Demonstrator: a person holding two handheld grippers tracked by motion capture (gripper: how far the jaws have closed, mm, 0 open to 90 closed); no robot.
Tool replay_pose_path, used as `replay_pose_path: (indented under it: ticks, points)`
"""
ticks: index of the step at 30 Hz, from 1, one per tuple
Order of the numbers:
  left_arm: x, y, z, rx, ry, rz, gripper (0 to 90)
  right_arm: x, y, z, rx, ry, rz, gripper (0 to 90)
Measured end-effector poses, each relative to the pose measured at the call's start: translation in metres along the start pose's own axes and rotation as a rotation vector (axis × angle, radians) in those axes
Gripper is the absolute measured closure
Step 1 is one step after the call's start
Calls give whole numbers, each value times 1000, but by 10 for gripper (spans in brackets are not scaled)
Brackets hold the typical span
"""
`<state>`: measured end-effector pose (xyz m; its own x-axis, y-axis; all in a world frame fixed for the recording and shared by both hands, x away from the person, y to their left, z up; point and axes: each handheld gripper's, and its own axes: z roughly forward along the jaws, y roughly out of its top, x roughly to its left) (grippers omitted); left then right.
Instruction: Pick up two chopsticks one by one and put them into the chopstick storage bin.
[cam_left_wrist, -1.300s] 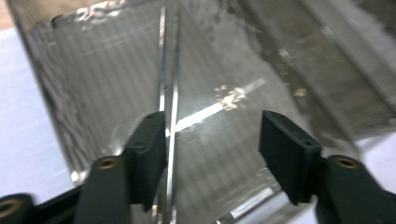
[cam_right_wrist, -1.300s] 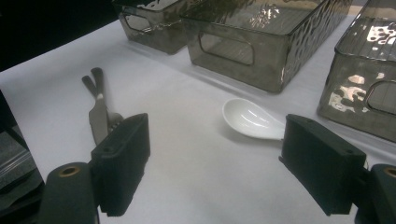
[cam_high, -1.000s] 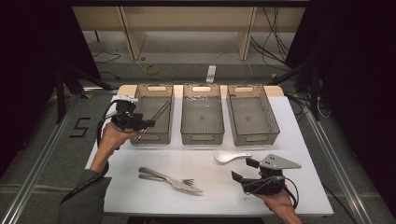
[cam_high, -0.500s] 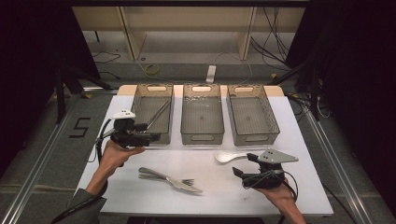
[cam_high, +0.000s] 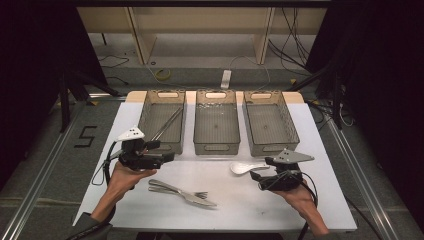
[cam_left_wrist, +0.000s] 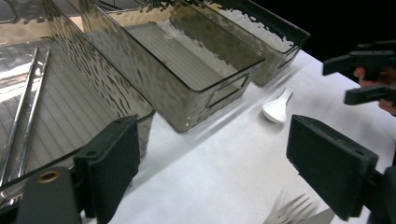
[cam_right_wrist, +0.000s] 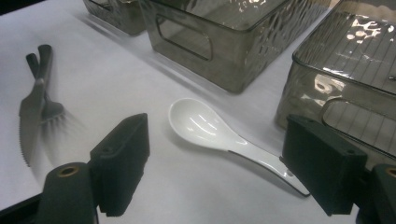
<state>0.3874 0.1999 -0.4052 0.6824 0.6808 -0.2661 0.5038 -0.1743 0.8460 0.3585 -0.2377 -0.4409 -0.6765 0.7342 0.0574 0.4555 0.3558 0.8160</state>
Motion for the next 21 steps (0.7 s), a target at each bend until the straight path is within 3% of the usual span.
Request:
replay_pose_path:
  ticks: [6, 9, 16, 21]
  points:
    - [-6, -6, -1, 13, -9, 6, 155, -10, 3, 11, 34, 16, 0, 241]
    - [-8, -8, 0, 22, 4, 35, 154, -14, 5, 17, 54, 23, -9, 241]
    - [-9, -10, -5, -8, 10, 15, 154, -21, 11, 27, 79, 28, -30, 241]
    - [-13, -14, -5, -18, 16, 34, 154, -28, 15, 35, 97, 32, -30, 241]
